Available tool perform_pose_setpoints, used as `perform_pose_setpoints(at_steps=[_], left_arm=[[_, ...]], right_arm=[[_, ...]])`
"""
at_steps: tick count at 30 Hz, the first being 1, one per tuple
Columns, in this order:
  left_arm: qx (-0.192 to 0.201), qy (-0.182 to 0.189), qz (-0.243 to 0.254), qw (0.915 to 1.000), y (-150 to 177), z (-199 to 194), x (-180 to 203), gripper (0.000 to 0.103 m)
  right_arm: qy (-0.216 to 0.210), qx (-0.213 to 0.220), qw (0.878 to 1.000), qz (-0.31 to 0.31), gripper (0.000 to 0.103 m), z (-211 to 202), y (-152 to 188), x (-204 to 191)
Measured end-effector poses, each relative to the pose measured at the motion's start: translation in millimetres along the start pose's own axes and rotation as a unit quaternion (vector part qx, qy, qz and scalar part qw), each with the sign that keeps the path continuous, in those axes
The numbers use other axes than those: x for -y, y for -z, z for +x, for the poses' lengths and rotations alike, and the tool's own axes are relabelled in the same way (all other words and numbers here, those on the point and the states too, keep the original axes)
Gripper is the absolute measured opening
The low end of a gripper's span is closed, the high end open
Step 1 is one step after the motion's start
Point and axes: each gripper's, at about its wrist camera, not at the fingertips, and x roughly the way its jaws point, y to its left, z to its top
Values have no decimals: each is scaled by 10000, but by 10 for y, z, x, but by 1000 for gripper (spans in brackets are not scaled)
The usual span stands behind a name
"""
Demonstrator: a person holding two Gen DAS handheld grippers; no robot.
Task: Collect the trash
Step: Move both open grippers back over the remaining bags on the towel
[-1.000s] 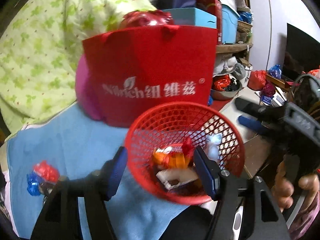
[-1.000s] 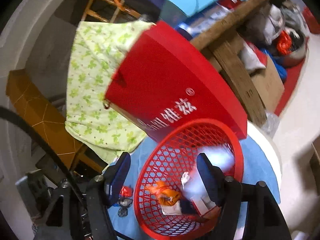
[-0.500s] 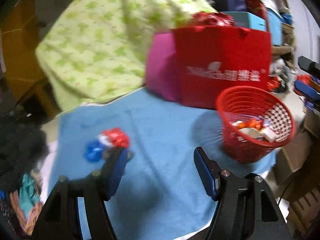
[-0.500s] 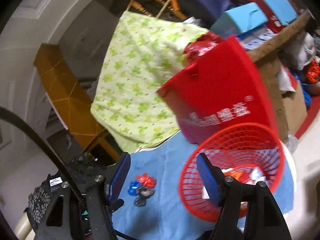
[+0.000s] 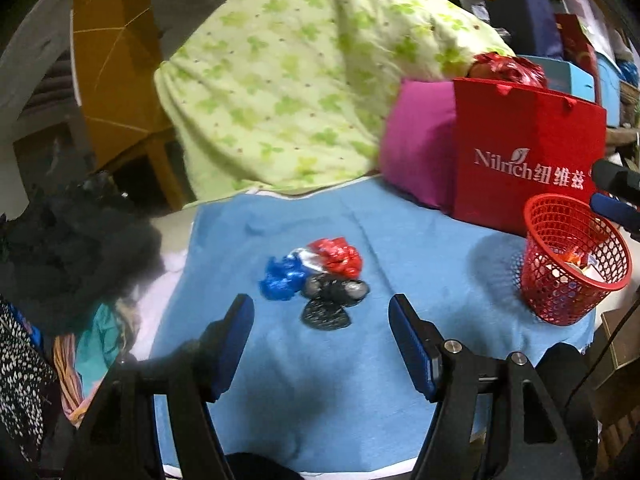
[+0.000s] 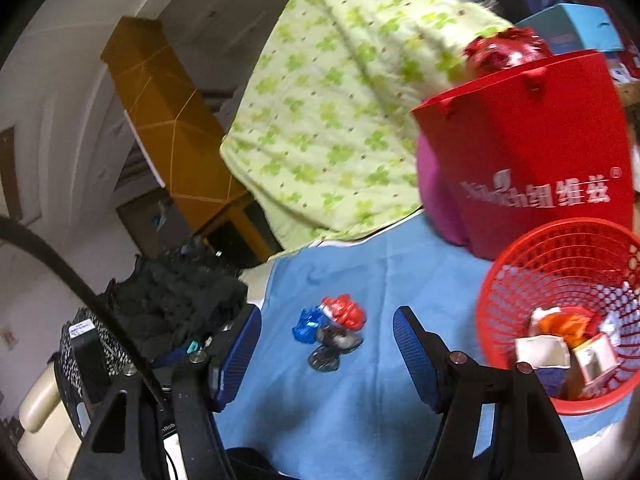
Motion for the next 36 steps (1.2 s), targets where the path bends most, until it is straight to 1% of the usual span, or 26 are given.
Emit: perform_pose_setpoints(at_steps=[8,17,30,33,36], left_arm=[[-44,-201,-264,9994,141,-46,-319,71],[-53,-262,-433,9987,235,-65,-504,71],[-220,-299,-572,9977,347,72,-641,71],[-347,-313,-630,9969,409,183,-717,71],[-555,-395,-790,9945,524,349,-876,71]], right_arm=[[-122,-240,9992,-290,73,255,83,-306],[-215,-416,9978,-469,73,427,141,-502],[-233,-683,9962,-498,73,632,245,-533],[-213,-835,9951,-484,73,757,290,-516],[-134,-1098,9925,-523,73,990,358,-489]])
